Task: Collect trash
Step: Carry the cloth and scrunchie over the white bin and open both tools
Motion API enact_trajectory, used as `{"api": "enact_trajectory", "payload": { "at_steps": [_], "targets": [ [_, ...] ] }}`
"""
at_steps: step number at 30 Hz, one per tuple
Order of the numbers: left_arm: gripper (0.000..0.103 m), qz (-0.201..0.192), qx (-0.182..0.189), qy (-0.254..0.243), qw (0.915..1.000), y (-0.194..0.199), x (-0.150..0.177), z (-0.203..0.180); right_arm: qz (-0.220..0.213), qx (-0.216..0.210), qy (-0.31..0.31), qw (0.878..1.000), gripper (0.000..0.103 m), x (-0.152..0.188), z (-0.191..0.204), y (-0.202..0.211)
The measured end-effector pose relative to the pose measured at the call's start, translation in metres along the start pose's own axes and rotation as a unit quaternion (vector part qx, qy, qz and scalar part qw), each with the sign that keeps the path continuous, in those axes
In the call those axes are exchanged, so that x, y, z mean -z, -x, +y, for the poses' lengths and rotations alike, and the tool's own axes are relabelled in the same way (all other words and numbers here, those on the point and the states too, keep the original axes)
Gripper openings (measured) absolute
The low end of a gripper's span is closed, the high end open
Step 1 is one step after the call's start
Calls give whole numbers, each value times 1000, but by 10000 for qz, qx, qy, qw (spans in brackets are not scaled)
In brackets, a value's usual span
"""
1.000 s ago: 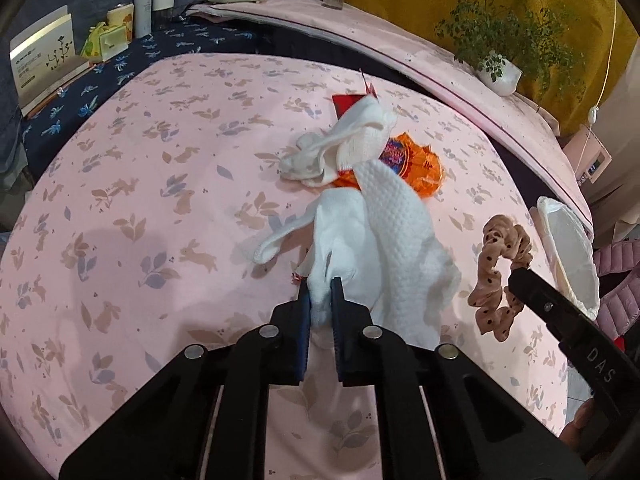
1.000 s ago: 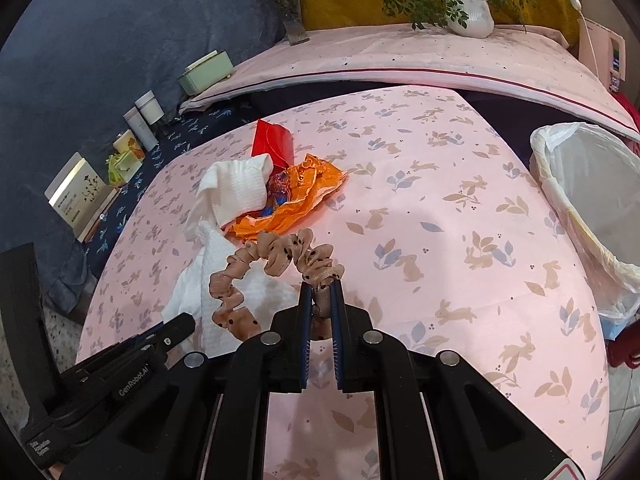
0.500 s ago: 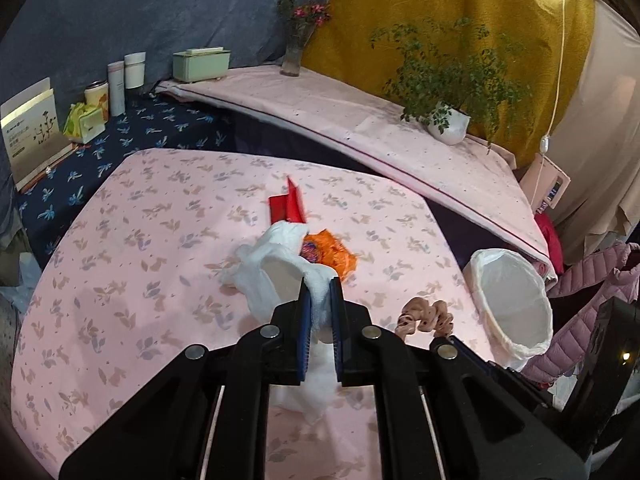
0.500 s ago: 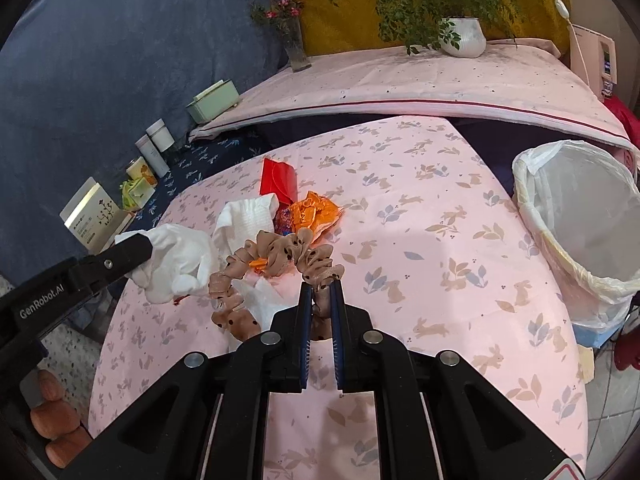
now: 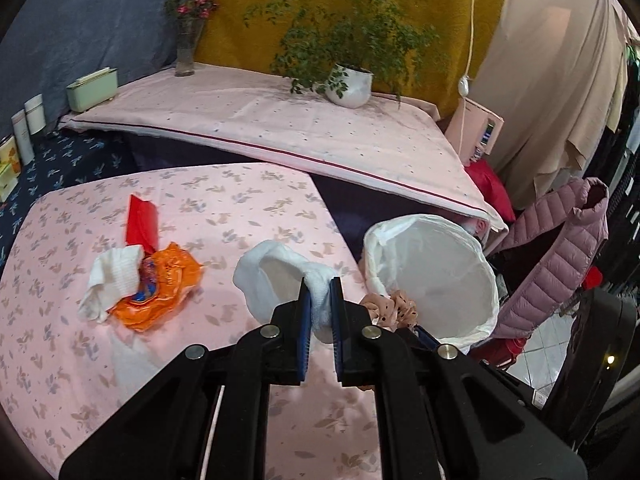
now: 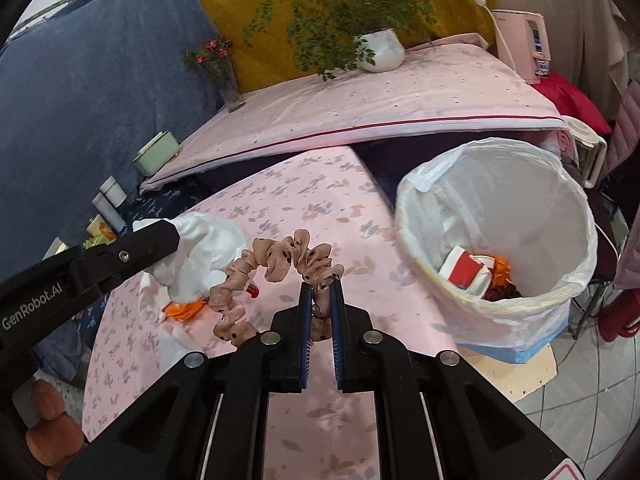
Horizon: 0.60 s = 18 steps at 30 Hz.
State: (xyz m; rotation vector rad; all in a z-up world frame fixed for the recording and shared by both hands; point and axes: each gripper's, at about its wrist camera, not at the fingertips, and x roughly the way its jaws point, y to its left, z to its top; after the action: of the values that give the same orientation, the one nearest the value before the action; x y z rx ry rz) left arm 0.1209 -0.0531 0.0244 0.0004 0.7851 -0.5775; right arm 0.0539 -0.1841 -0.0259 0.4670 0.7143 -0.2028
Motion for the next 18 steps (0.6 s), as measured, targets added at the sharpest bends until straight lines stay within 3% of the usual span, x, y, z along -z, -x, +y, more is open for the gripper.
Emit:
{"api": "enact_trajectory", "payload": {
  "at_steps": [18],
  "targets": [
    [9,597,913,-709,9915,-95,-18,-116,-239,859,-924,9917,9,-36,-134,-12]
  ]
}}
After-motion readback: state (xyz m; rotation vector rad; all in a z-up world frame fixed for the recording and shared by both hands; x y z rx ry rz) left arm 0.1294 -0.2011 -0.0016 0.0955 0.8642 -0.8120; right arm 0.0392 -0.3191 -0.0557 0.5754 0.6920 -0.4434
